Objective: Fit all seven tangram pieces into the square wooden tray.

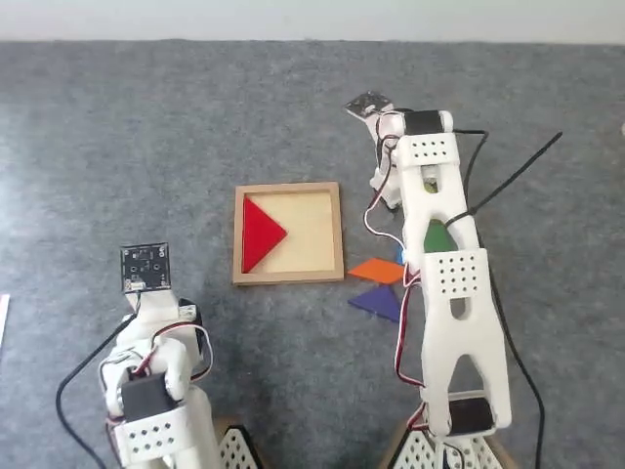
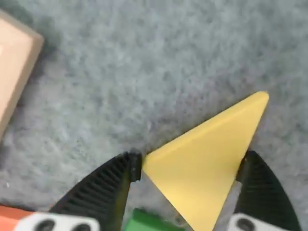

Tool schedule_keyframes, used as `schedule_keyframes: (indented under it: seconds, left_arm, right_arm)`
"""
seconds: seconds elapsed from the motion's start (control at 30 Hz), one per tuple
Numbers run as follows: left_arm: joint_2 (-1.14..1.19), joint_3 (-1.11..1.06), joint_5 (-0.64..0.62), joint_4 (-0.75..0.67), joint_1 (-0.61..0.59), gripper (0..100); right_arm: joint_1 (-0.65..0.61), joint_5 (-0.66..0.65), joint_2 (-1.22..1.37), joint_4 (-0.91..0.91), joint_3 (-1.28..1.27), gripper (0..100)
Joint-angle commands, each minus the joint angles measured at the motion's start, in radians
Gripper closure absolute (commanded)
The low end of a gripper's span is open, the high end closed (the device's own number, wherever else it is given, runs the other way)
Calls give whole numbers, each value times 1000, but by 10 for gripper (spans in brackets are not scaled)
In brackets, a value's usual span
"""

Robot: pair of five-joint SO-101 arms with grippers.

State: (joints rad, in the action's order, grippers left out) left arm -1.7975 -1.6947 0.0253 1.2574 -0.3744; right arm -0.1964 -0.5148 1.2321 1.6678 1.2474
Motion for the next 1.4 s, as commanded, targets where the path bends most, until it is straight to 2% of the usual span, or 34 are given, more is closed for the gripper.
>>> schedule_keyframes:
  seconds: [0.0, 0.27, 0.47, 0.9, 1.37]
  left_arm:
    - [-18, 12, 2, 3, -8, 920]
    - [-18, 12, 2, 3, -8, 920]
    - [-18, 12, 2, 3, -8, 920]
    - [-18, 12, 2, 3, -8, 920]
    - [-18, 12, 2, 3, -8, 920]
  right_arm:
    - [-15, -28, 2, -5, 40, 679]
    - [-27, -41, 10, 15, 43, 682]
    - [-28, -44, 12, 15, 40, 788]
    - [-22, -44, -1, 59, 44, 761]
    - [-44, -44, -151, 116, 44, 761]
